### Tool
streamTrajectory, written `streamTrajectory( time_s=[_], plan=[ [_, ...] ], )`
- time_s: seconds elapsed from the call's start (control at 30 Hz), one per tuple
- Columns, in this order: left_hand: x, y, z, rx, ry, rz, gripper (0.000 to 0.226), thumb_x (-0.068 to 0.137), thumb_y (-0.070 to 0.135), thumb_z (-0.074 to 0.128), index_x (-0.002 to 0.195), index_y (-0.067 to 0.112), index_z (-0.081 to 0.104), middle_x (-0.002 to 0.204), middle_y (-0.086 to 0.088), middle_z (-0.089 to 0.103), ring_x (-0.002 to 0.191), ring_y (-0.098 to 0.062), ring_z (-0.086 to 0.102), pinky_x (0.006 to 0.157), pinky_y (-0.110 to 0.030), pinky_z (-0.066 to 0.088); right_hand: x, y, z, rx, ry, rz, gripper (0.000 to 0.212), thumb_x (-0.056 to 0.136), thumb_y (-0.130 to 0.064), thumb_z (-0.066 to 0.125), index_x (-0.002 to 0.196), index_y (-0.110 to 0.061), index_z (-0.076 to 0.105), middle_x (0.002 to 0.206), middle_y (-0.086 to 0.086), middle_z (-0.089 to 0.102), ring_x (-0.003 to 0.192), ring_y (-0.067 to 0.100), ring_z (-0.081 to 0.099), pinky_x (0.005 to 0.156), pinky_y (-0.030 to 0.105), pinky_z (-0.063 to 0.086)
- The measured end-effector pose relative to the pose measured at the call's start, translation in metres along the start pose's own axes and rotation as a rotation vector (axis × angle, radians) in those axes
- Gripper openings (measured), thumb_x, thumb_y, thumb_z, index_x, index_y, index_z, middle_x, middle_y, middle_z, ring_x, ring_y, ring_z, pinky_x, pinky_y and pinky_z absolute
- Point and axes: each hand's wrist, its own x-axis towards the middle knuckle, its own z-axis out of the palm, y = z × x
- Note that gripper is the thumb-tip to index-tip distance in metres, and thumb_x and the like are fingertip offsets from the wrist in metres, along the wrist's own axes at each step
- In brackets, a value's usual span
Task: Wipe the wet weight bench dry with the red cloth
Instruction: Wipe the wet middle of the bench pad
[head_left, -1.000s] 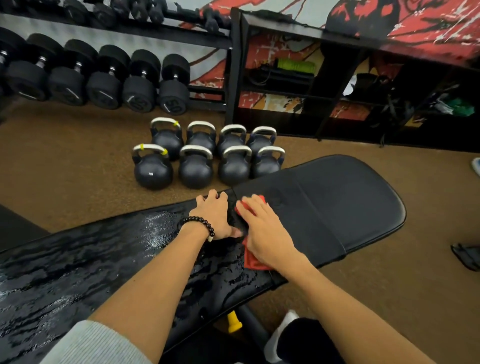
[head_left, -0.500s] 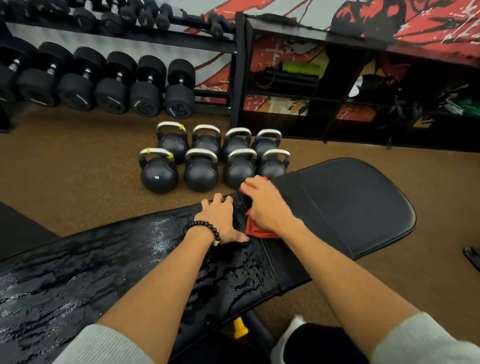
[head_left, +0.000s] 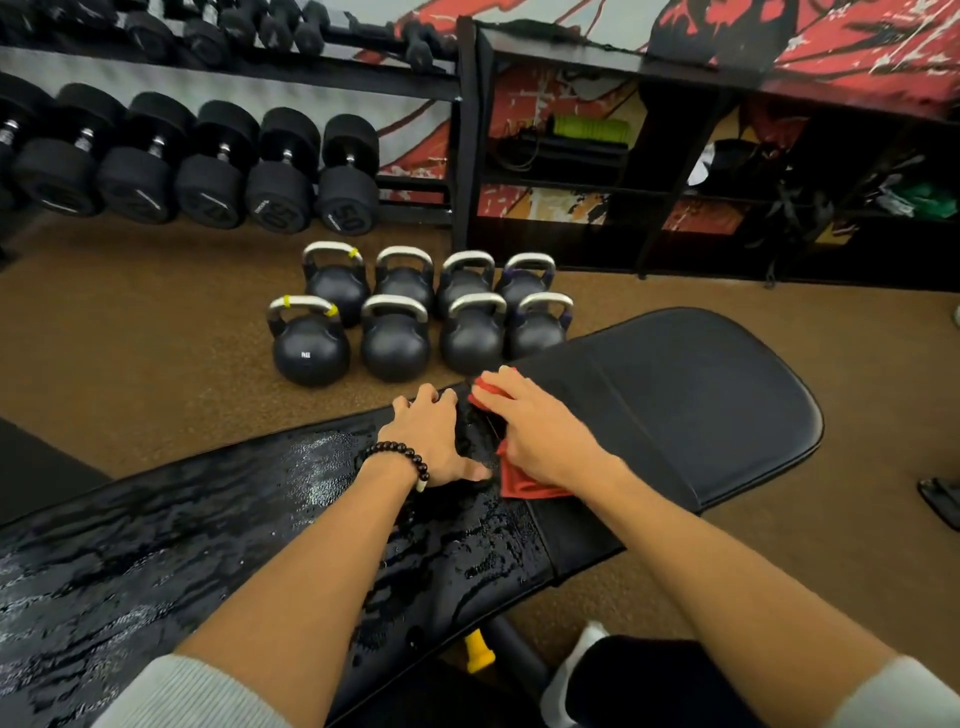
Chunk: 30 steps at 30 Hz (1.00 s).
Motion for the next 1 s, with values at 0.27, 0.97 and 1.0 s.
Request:
streamTrajectory(
  time_s=[0.27,0.97,1.0],
  plan=[
    [-0.005,0.005,-0.005,-0.033,-0.026,-0.033,0.107,0.065,0.062,0.081,0.146,0.015,0.03,0.144,-0.006,0.033,0.135,-0.037,0.027,0.106,-0.053,0.041,0.015,0.045,-0.027,-0.084,0.096,0.333,0.055,0.073,-0.008,0.064,0.128,-0.01,0.059,0.138,0.016,0.047,0.128,0.04,0.039,0.107,0.058,0.037],
    [-0.006,0.005,-0.003,-0.012,-0.009,-0.013,0.104,0.067,0.062,0.079,0.146,0.015,0.031,0.144,-0.008,0.033,0.133,-0.038,0.031,0.107,-0.051,0.039,-0.075,-0.029,0.008,0.031,0.05,0.074,0.061,0.078,0.003,0.056,0.138,-0.008,0.057,0.149,0.013,0.047,0.145,0.038,0.033,0.119,0.045,0.026],
    [-0.005,0.005,-0.002,-0.01,-0.007,-0.012,0.103,0.068,0.061,0.079,0.146,0.016,0.031,0.144,-0.008,0.033,0.133,-0.038,0.03,0.107,-0.051,0.04,-0.095,-0.03,0.009,0.016,0.046,0.043,0.059,0.078,0.002,0.057,0.136,-0.011,0.06,0.148,0.011,0.049,0.144,0.036,0.035,0.118,0.044,0.026]
  ],
)
